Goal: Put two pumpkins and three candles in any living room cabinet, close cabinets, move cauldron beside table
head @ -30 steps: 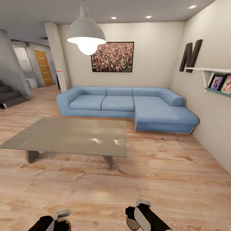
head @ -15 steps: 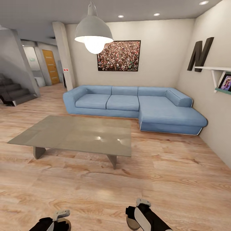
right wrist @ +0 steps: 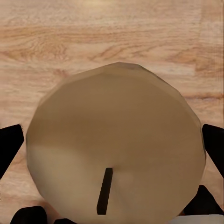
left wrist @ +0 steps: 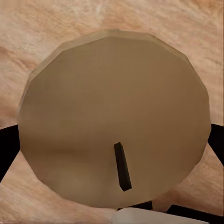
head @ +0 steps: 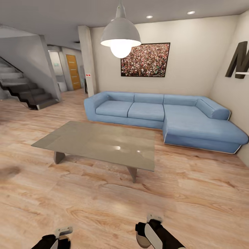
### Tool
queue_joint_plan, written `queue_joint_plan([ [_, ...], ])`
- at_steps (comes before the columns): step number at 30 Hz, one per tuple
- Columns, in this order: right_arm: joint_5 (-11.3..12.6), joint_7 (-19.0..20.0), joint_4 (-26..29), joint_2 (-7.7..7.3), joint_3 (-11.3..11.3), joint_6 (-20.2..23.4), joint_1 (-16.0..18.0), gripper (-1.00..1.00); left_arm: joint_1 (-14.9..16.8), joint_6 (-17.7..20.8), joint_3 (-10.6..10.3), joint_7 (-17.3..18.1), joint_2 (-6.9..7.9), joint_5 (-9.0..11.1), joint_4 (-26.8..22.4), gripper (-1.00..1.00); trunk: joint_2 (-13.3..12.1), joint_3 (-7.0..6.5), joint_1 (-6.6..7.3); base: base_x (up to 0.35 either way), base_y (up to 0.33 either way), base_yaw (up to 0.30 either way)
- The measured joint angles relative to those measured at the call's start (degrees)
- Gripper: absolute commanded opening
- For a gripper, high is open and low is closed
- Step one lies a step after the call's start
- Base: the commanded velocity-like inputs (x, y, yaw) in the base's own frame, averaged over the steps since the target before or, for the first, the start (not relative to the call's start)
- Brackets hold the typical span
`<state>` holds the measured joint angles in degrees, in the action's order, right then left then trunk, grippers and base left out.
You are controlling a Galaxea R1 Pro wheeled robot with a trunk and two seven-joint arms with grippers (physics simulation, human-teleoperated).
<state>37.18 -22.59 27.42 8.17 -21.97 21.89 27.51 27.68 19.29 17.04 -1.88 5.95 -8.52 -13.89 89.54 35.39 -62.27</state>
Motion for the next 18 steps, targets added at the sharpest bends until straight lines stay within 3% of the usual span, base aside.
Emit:
queue_joint_plan([
  [18, -0.1, -0.1, 0.0, 0.01, -0.2, 0.0, 0.0, -1.0, 0.0, 0.0, 0.0, -0.9, -0.06, 0.2, 0.0, -1.0, 0.0, 0.0, 0.0, 0.0, 0.0, 0.29],
])
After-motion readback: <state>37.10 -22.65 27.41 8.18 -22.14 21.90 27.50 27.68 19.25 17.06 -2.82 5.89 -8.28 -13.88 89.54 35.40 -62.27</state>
